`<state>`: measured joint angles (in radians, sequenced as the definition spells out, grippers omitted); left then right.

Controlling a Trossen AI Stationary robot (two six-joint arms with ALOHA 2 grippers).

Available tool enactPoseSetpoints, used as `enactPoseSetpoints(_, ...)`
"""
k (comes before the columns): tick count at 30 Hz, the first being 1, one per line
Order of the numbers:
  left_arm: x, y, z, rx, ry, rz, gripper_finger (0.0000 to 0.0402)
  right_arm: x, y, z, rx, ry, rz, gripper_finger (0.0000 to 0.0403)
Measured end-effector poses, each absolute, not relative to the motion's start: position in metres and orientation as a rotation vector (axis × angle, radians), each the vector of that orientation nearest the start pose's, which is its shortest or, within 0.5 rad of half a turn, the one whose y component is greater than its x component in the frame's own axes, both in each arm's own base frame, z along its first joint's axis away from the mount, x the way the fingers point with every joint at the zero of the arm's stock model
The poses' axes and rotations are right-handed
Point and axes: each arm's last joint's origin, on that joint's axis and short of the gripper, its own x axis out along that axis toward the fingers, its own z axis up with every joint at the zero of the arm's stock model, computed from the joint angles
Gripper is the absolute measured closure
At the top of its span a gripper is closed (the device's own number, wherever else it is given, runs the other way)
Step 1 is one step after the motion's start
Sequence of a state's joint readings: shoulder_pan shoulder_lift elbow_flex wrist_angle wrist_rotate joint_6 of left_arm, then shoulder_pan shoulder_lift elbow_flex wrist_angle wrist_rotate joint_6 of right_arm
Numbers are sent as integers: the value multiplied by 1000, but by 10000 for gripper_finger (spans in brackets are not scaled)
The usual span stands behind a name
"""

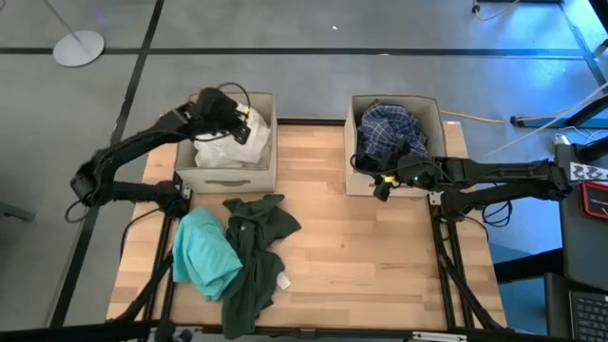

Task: Sort clothes
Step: Put the white shorts into the left brown bin, then put the green jacket into the right brown bin

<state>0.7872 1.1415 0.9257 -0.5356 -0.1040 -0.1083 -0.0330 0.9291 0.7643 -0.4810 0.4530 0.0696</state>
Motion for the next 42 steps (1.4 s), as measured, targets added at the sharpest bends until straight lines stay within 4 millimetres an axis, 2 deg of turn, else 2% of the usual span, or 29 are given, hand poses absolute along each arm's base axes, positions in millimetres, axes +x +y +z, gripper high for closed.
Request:
enactPoseSetpoints(4,154,153,323,-297,572,877,232,188,-19,278,-70,620,-490,155)
enactPoseSetpoints(7,151,137,345,-259,473,804,227,188,-19,278,-70,619,-491,155)
enactPoseSetpoints(12,159,100,356,-247,419,553,230,188,-19,278,-67,614,-491,155)
enactPoseSetpoints(18,185,51,353,-229,450,308,235,189,-19,278,-64,609,-491,155)
enactPoseSetpoints(22,197,19,348,-210,484,245,235,189,-19,278,-64,608,-491,155)
enactPoseSetpoints(27,203,-14,340,-230,539,205,236,189,-19,278,-63,608,-491,155)
enactPoseSetpoints(34,199,-51,325,-245,666,187,236,190,-18,280,-47,590,-477,155)
enactPoseSetpoints(38,190,-72,314,-258,747,170,236,189,-18,295,-50,592,-461,155)
enactPoseSetpoints(42,180,-89,300,-276,782,178,236,188,-17,329,-29,514,-441,155)
